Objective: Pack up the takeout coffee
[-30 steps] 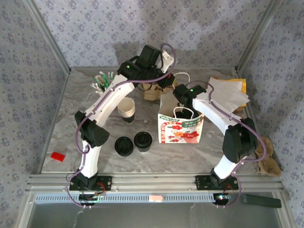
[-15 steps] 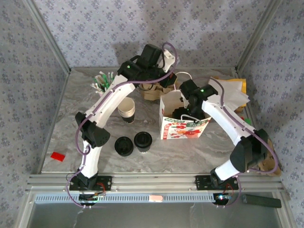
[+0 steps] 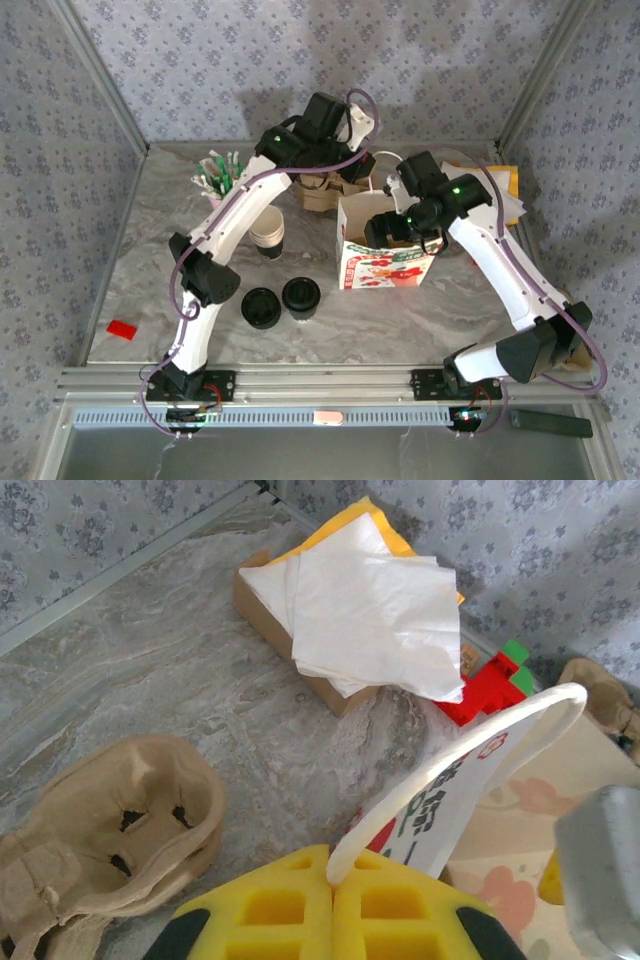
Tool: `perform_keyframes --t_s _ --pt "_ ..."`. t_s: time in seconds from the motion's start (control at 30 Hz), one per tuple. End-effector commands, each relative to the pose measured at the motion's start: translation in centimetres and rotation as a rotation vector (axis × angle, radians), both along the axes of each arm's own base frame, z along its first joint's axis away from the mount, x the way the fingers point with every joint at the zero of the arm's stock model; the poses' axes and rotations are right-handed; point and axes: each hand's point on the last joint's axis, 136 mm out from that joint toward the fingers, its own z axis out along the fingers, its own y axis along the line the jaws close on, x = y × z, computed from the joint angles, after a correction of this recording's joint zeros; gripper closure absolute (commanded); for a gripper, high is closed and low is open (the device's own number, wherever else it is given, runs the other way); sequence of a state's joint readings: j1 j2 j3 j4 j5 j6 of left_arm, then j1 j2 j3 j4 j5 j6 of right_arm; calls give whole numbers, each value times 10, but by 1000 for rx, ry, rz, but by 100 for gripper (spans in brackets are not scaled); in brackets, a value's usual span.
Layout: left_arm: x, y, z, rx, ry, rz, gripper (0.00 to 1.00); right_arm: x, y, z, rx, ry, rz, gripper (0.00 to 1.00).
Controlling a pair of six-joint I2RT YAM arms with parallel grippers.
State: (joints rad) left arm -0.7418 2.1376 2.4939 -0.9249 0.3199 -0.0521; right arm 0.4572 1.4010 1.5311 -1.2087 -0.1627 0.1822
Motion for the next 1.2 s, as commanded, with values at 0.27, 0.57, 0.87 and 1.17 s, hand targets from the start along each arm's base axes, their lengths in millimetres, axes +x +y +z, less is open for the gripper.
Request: perform_keyframes --t_s 0.27,0.57,0.87,1.17 --pt "7 11 42 -50 -85 76 44 5 1 112 146 -291 140 15" --pt "-4 38 107 -152 -175 169 3 41 -23 139 173 -431 13 17" --pt "-31 86 136 -159 -168 293 0 45 -29 143 210 -464 3 17" --pt "-48 145 124 -138 -116 488 0 58 -33 141 201 -476 4 18"
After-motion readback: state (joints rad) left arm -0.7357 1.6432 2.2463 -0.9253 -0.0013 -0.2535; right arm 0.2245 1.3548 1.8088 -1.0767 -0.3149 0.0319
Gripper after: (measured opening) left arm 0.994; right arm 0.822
